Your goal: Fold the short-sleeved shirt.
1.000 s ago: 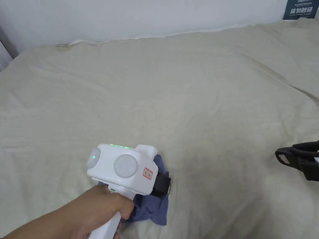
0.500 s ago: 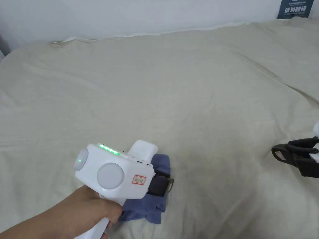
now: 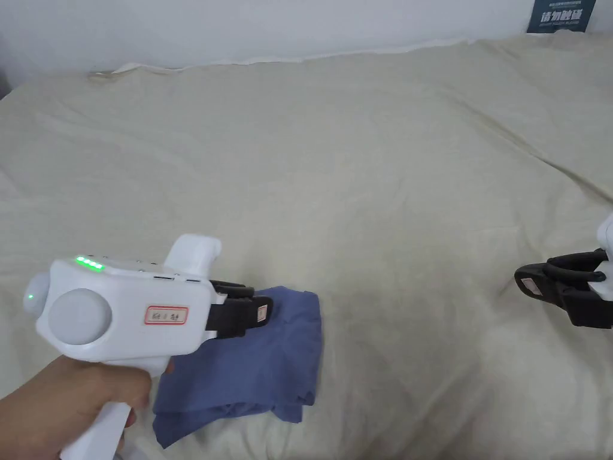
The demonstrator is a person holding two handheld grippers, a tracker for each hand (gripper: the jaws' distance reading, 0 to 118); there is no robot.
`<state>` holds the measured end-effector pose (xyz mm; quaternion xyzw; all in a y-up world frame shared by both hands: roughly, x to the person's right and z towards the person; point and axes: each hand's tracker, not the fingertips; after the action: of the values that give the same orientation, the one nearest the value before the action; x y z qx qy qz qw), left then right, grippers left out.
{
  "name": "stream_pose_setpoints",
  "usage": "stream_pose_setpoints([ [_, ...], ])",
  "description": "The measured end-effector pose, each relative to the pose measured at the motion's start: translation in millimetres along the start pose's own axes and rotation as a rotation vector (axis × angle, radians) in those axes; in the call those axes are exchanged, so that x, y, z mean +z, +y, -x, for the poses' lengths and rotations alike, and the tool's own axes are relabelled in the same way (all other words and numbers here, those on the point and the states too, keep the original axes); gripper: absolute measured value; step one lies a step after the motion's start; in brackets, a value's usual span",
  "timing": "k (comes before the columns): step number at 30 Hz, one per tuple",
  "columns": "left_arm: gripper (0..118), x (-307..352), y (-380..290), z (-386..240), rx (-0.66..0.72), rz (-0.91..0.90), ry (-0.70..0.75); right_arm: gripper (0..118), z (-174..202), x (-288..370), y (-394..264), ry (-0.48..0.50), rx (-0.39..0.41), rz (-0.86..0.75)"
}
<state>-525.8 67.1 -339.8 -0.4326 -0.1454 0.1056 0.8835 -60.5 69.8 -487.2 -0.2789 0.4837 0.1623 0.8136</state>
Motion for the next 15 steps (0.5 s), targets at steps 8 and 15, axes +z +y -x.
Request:
stream_pose_setpoints([
  [8,0,-9,-41,51,0.213,0.020,-0.232,0,2,1,-2,-0.006,0.003,0.003],
  [15,0,-80,-48,48,0.239,0.189,-0.616,0,0,-6,-7,-0.003,-0.011,0.020],
])
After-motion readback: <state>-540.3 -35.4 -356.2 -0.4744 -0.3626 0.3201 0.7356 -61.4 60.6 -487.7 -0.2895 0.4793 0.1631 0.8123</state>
